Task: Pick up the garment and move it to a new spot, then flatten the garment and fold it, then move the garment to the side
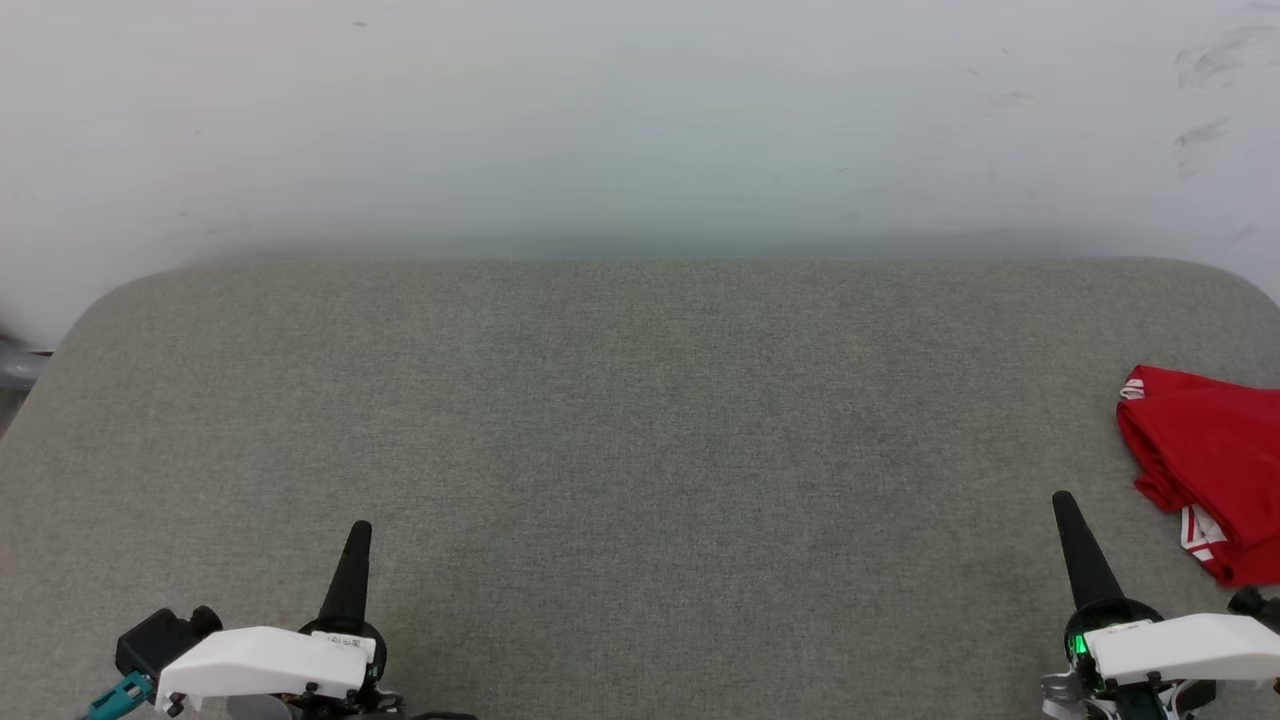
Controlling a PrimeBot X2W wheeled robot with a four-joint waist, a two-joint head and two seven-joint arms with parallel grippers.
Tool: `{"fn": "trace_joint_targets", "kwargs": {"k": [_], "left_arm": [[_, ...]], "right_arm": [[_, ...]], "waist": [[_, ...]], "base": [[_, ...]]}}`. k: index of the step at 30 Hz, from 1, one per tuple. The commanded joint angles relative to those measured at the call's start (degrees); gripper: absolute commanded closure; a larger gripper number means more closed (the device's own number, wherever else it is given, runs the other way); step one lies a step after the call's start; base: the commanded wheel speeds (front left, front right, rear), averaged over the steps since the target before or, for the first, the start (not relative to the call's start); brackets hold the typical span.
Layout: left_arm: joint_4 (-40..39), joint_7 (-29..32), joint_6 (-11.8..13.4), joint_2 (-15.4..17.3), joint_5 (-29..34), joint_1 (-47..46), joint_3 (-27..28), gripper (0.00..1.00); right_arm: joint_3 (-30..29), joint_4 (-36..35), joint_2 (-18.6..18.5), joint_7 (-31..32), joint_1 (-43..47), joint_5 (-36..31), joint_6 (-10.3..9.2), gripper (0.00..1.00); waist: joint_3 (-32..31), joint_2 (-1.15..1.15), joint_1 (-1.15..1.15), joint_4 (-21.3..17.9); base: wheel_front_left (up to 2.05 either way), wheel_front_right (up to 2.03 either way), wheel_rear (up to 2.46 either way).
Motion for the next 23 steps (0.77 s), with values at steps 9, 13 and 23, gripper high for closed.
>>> {"fn": "trace_joint_targets", "kwargs": {"k": [9, 13, 23], "left_arm": [[0.3, 1.3, -0.9, 0.0, -5.6, -1.9, 0.7, 1.0], [0.7, 2.2, -1.2, -0.1, -8.8, -2.5, 1.1, 1.0], [1.3, 3.4, -1.8, -0.2, -13.8, -3.2, 1.6, 1.0]], "right_arm": [[-0.4, 0.4, -0.4, 1.4, -2.0, 5.4, -0.02, 1.0], [-0.6, 0.7, -0.3, 2.2, -2.6, 8.5, -0.02, 1.0], [-0.9, 1.3, -0.2, 3.5, -3.4, 13.3, -0.03, 1.0]], "waist": [[0.2, 0.0, -0.01, 0.1], [0.3, 0.0, -0.01, 0.1], [0.6, 0.0, -0.01, 0.2]], "base": [[0.0, 0.0, 0.0], [0.0, 0.0, 0.0], [0.0, 0.0, 0.0]]}}
